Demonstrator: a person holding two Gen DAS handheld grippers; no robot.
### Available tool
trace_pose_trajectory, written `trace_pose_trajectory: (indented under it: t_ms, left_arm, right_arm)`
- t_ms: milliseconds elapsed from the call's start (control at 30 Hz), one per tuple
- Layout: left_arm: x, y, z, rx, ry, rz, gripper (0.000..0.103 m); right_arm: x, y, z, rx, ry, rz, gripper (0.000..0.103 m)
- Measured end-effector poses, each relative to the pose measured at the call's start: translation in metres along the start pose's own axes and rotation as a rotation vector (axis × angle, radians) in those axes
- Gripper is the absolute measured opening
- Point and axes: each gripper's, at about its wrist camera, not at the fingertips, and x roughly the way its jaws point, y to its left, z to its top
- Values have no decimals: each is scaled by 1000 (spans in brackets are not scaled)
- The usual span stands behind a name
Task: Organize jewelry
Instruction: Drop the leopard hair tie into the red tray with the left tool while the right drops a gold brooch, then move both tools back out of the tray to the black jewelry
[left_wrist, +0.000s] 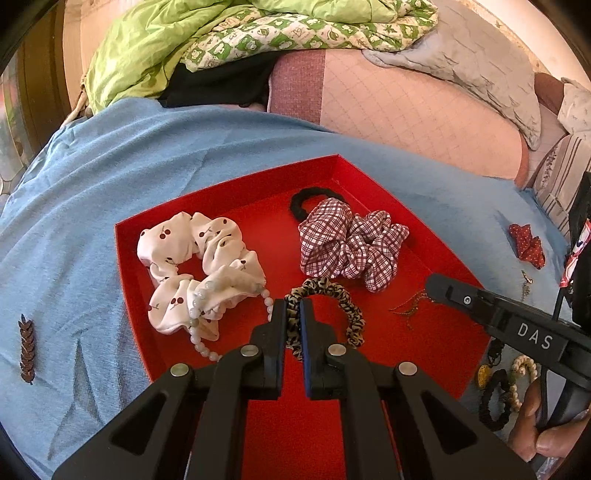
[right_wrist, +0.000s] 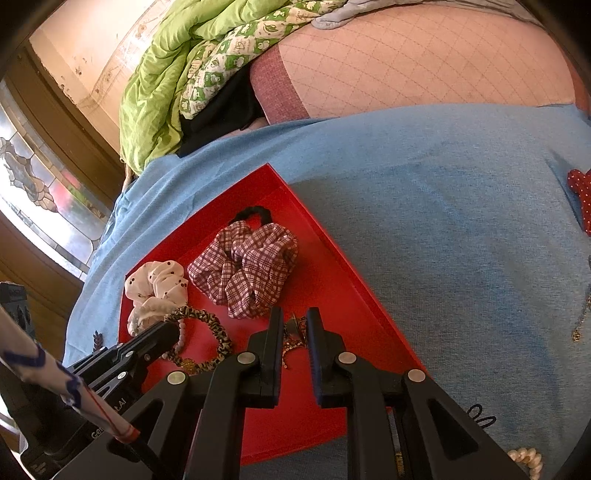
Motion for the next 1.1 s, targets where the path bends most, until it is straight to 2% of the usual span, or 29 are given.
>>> trace_pose_trajectory:
  t_ms: [367, 533, 867, 1100]
  left_arm:
    - [-2, 0, 0, 4, -3, 3, 13]
    - [-7, 1, 1, 3, -24, 17, 31]
    - [-31, -6, 2, 25, -94, 1, 31]
    - [-41, -31, -5, 89, -109, -32, 31]
  right_arm:
    - [0, 0, 1, -7, 7, 2, 16]
    - [-7, 2, 3, -6, -3, 13, 16]
    - [-45, -10, 11, 28, -49, 44, 16]
    - [-81, -34, 9, 41, -74, 16, 16]
